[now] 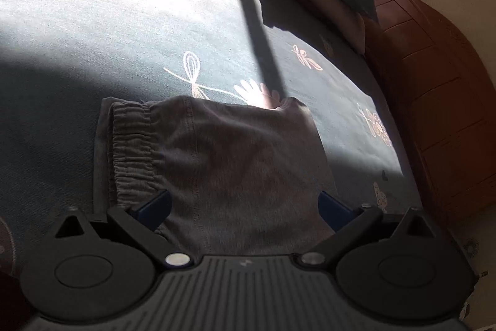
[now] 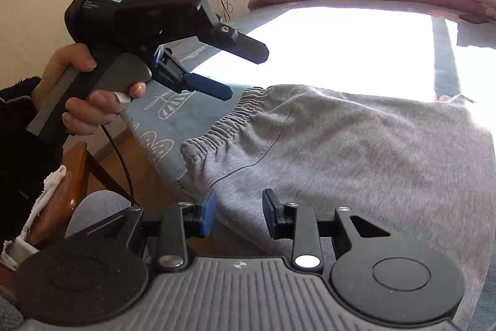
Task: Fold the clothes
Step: 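Close the left gripper on the sweatpants' elastic waistband edge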
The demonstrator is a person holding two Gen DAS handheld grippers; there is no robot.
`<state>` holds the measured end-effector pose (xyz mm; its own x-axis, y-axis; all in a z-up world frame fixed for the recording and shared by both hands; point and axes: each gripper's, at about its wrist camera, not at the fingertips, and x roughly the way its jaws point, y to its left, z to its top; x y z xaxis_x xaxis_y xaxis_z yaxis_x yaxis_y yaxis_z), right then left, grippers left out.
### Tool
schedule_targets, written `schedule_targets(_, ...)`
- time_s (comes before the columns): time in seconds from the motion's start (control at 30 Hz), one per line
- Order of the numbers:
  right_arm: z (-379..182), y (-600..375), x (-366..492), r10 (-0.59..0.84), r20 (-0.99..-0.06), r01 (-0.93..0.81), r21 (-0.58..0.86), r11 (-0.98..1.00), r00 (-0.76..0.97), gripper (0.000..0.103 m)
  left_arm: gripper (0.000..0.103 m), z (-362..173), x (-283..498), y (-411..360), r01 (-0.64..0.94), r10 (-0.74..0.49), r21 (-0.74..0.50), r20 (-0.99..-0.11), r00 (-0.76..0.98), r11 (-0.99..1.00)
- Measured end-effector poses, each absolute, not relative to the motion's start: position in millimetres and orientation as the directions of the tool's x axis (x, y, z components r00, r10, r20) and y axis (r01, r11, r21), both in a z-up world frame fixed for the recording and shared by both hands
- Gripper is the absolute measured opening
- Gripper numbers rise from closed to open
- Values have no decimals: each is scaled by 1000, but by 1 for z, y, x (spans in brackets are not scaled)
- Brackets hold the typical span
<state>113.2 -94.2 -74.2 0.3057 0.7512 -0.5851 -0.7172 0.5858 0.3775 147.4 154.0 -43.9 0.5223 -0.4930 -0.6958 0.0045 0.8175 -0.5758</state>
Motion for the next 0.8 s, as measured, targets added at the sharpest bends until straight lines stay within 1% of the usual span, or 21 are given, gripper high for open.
schedule_targets(0.03, -78, -102, 114, 749, -584, -695, 397, 599, 312, 47, 100, -49, 141, 152, 3, -503, -586, -694, 515, 810)
schedule_targets(0.13, -86, -116, 114, 735, -591, -638, 433, 636, 332, 47, 100, -79, 140, 149, -67, -473, -562, -749, 463, 824)
schedule_targets(0.17, -89, -119, 115, 725, -598, -620, 437, 652, 341, 47, 100, -83, 140, 151, -78, -478, -574, -741, 471, 815)
schedule_targets(0.27, -86, -127, 112, 713, -595, -599, 433, 673, 371, 47, 100, -66, 134, 154, -92, -477, -594, -720, 504, 799)
schedule_targets(0.3, -85, -130, 111, 710, -591, -594, 432, 679, 382, 51, 100, -58, 130, 153, -78, -470, -588, -712, 522, 805)
schedule_targets(0.33, -85, -134, 110, 707, -587, -588, 431, 685, 393, 56, 101, -48, 125, 150, -55, -459, -577, -700, 547, 815)
schedule_targets(0.4, -83, -141, 109, 701, -580, -576, 429, 696, 415, 58, 101, -43, 121, 145, -42, -456, -570, -696, 555, 820)
schedule_targets(0.57, -80, -160, 104, 684, -560, -546, 426, 722, 468, 58, 101, -75, 114, 138, -108, -411, -530, -756, 510, 841)
schedule_targets(0.67, -77, -170, 101, 673, -549, -531, 422, 735, 496, 60, 101, -70, 107, 139, -84, -410, -532, -735, 540, 843)
schedule_targets(0.73, -76, -176, 99, 668, -543, -526, 419, 740, 509, 63, 101, -54, 104, 143, -72, -391, -529, -706, 591, 846)
schedule_targets(0.8, -76, -183, 100, 661, -539, -507, 428, 748, 522, 66, 101, -39, 103, 154, -83, -316, -491, -673, 669, 867)
